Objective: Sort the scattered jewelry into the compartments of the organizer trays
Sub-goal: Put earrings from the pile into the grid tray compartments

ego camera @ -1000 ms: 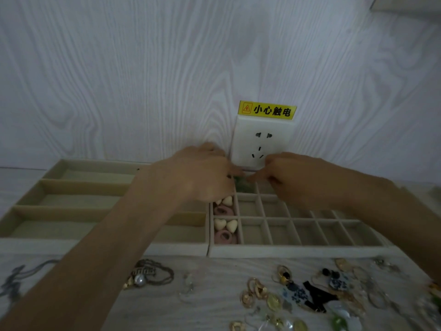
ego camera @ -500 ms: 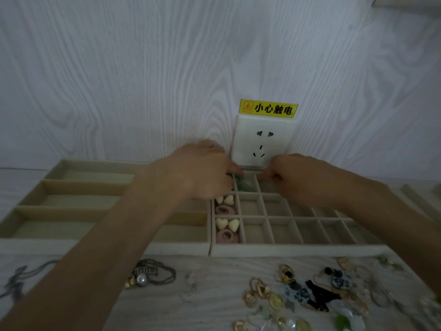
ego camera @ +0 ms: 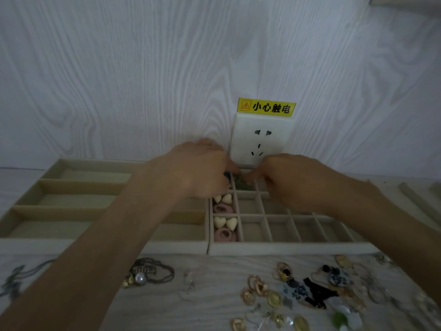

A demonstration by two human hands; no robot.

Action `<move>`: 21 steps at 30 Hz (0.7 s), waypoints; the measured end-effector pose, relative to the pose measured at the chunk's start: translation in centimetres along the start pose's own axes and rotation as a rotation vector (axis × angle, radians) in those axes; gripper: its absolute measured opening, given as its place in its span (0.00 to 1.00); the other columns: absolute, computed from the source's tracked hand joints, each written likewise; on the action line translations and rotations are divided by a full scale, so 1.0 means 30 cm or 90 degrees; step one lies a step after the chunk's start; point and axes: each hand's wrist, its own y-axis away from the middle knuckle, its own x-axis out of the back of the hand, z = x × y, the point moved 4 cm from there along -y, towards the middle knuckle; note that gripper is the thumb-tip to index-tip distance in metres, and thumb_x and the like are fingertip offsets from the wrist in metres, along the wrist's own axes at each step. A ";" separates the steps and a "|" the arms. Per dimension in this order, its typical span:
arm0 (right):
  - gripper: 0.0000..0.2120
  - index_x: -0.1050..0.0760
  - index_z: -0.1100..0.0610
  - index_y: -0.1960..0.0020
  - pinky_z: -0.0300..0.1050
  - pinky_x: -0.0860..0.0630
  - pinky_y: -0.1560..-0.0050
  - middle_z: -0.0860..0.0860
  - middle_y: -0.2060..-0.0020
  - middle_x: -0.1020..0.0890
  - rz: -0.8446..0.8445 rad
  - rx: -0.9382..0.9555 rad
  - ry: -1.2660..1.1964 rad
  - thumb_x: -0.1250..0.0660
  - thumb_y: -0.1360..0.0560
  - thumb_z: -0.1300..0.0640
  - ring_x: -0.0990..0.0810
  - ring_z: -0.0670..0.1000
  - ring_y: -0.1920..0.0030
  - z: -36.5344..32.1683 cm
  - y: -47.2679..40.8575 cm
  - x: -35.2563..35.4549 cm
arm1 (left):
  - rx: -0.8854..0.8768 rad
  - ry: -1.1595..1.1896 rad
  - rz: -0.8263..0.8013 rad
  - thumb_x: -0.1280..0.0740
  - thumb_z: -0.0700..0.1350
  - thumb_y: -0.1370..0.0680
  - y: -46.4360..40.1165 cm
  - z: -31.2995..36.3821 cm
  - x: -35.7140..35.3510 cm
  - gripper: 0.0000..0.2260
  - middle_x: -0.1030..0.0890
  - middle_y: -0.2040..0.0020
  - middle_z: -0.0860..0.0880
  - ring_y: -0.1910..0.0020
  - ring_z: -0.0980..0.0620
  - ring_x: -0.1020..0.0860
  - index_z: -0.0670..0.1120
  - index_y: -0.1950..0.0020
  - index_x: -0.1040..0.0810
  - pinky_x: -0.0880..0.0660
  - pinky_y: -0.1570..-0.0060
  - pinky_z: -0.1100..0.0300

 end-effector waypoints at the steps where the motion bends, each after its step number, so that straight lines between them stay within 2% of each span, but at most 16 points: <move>1: 0.25 0.32 0.39 0.32 0.43 0.27 0.45 0.49 0.37 0.27 -0.007 0.001 -0.004 0.42 0.24 0.62 0.27 0.50 0.39 0.000 0.000 -0.006 | -0.002 0.002 0.004 0.42 0.45 0.22 0.001 -0.002 0.002 0.22 0.41 0.64 0.57 0.43 0.52 0.34 0.62 0.30 0.33 0.33 0.48 0.59; 4: 0.23 0.29 0.39 0.35 0.43 0.26 0.46 0.48 0.35 0.27 0.038 -0.009 -0.068 0.43 0.23 0.62 0.25 0.47 0.43 0.024 0.031 0.037 | 0.002 0.039 0.047 0.39 0.46 0.23 0.006 -0.008 0.033 0.21 0.37 0.59 0.55 0.47 0.54 0.34 0.60 0.31 0.31 0.33 0.49 0.59; 6: 0.21 0.27 0.39 0.38 0.39 0.27 0.57 0.48 0.38 0.25 0.071 -0.010 -0.123 0.45 0.21 0.62 0.25 0.40 0.58 0.047 0.067 0.080 | 0.015 0.067 0.082 0.38 0.46 0.23 0.020 -0.014 0.066 0.20 0.34 0.54 0.54 0.50 0.55 0.33 0.59 0.31 0.30 0.31 0.48 0.58; 8: 0.18 0.25 0.40 0.41 0.38 0.28 0.62 0.46 0.48 0.22 0.070 0.003 -0.150 0.45 0.20 0.60 0.27 0.39 0.67 0.059 0.109 0.110 | 0.033 0.090 0.109 0.39 0.47 0.22 0.047 -0.019 0.095 0.19 0.29 0.50 0.55 0.57 0.58 0.32 0.59 0.32 0.30 0.32 0.53 0.59; 10: 0.15 0.24 0.42 0.41 0.35 0.29 0.62 0.41 0.56 0.24 0.037 0.025 -0.169 0.43 0.21 0.57 0.25 0.41 0.64 0.062 0.166 0.109 | 0.049 0.087 0.125 0.40 0.48 0.22 0.094 -0.004 0.113 0.17 0.25 0.48 0.56 0.61 0.59 0.31 0.60 0.33 0.29 0.35 0.57 0.60; 12: 0.13 0.23 0.42 0.42 0.33 0.31 0.60 0.39 0.60 0.25 0.011 0.040 -0.193 0.40 0.22 0.54 0.24 0.40 0.60 0.065 0.212 0.087 | 0.074 0.066 0.126 0.40 0.49 0.22 0.140 0.014 0.111 0.16 0.24 0.46 0.57 0.55 0.57 0.29 0.61 0.35 0.28 0.36 0.56 0.61; 16: 0.12 0.23 0.45 0.42 0.29 0.33 0.61 0.37 0.61 0.26 0.022 0.054 -0.224 0.38 0.22 0.55 0.26 0.37 0.61 0.053 0.333 0.046 | 0.147 0.050 0.144 0.40 0.50 0.22 0.250 0.054 0.066 0.14 0.22 0.41 0.55 0.46 0.50 0.23 0.60 0.37 0.26 0.30 0.50 0.58; 18: 0.14 0.24 0.44 0.40 0.27 0.33 0.59 0.35 0.61 0.27 0.034 0.065 -0.238 0.38 0.22 0.57 0.27 0.36 0.61 0.042 0.391 0.033 | 0.160 0.077 0.142 0.38 0.50 0.22 0.293 0.074 0.029 0.13 0.21 0.43 0.55 0.47 0.50 0.22 0.59 0.39 0.24 0.27 0.48 0.57; 21: 0.22 0.30 0.42 0.36 0.30 0.30 0.53 0.39 0.53 0.25 0.003 0.092 -0.236 0.32 0.26 0.59 0.26 0.40 0.54 0.040 0.481 0.024 | 0.134 0.160 0.116 0.36 0.48 0.23 0.344 0.133 -0.020 0.12 0.20 0.47 0.56 0.51 0.54 0.22 0.58 0.41 0.22 0.25 0.49 0.57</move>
